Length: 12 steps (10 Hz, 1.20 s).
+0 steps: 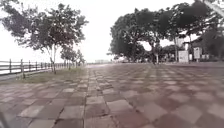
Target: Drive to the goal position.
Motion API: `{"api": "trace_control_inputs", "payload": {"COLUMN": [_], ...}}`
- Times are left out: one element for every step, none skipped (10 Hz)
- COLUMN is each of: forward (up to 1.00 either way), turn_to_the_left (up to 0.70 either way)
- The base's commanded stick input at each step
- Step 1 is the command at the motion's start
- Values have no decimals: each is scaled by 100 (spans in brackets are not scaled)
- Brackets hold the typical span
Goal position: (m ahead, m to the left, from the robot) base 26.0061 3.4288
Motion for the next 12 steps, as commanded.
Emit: {"api": "trace_control_inputs", "payload": {"forward": [70, 70, 70, 70, 70, 70, 70, 70, 70, 70, 70, 70], "turn_to_the_left": [0, 0, 0, 0, 0, 0, 0, 0, 0, 0, 0, 5]}}
